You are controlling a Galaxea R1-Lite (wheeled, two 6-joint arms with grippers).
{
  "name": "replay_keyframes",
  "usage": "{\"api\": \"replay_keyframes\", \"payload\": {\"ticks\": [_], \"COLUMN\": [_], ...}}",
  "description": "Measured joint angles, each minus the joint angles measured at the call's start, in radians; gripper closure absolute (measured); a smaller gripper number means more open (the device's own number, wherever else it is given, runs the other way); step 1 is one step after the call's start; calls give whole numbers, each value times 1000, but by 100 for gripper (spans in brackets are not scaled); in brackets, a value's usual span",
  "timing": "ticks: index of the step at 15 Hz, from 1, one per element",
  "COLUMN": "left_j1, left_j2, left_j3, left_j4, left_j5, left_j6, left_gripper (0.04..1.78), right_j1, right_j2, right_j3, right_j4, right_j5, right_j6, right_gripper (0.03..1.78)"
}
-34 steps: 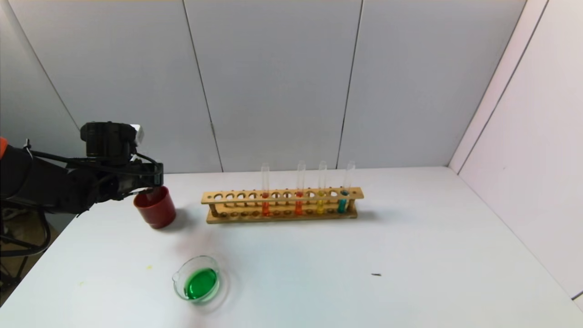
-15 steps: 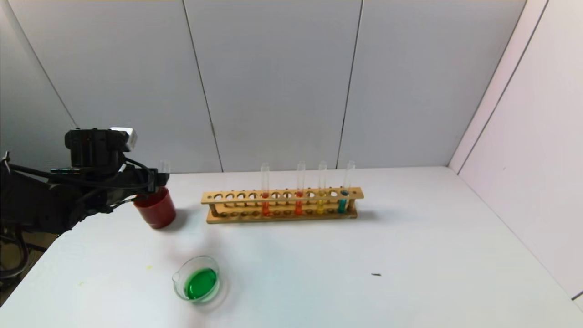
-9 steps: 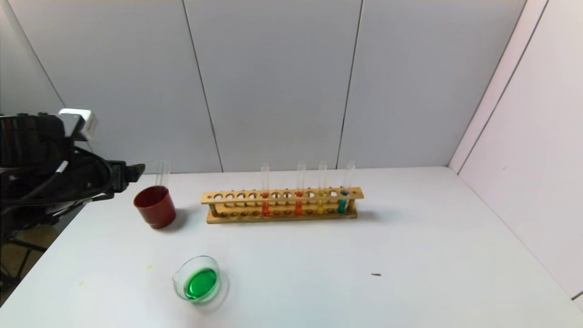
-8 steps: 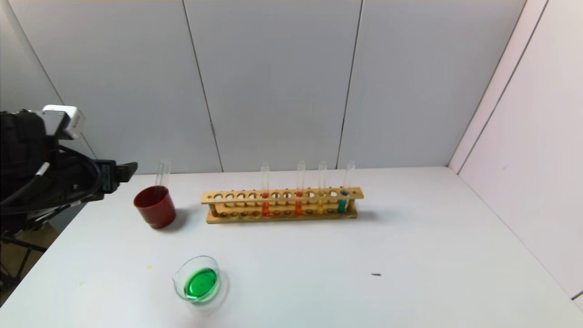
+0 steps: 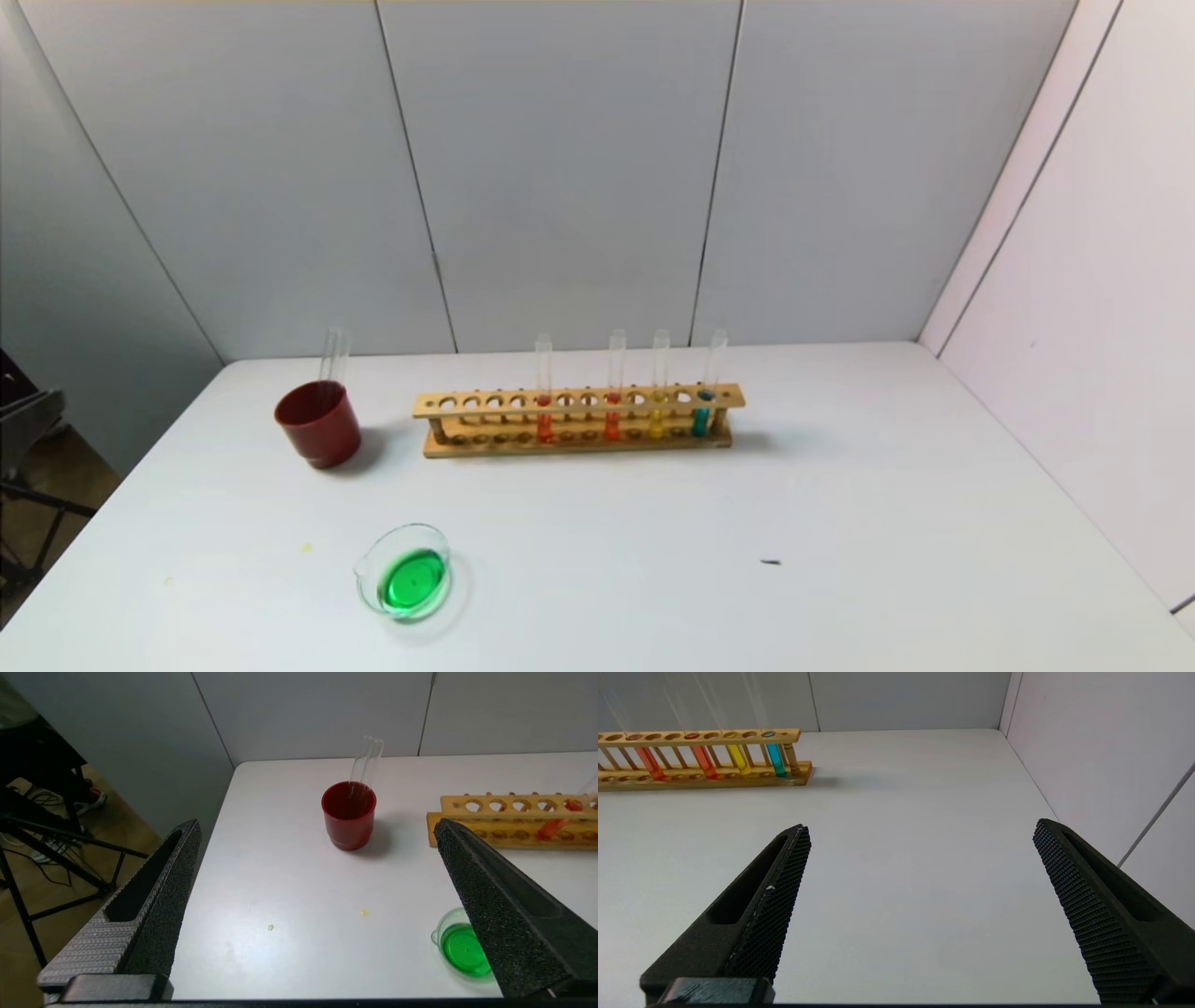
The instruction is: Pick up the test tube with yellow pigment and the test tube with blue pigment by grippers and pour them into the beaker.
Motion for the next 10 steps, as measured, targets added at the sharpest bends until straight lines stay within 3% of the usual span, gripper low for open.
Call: {"api": "replay_keyframes", "payload": {"ticks": [5,10], "left_j1": [0,0], "left_j2": [-379,-675], "left_j3": [6,138], "left_j4": [332,449], "left_j5": [4,-6], "left_j6": [1,37], "left_gripper": [7,7], "right_j1": [0,0], "right_j2": [0,0], "right_j3": [0,0], "right_j4": [0,0], "right_j5": [0,0], "right_j6": [0,0], "right_gripper": [7,7]}}
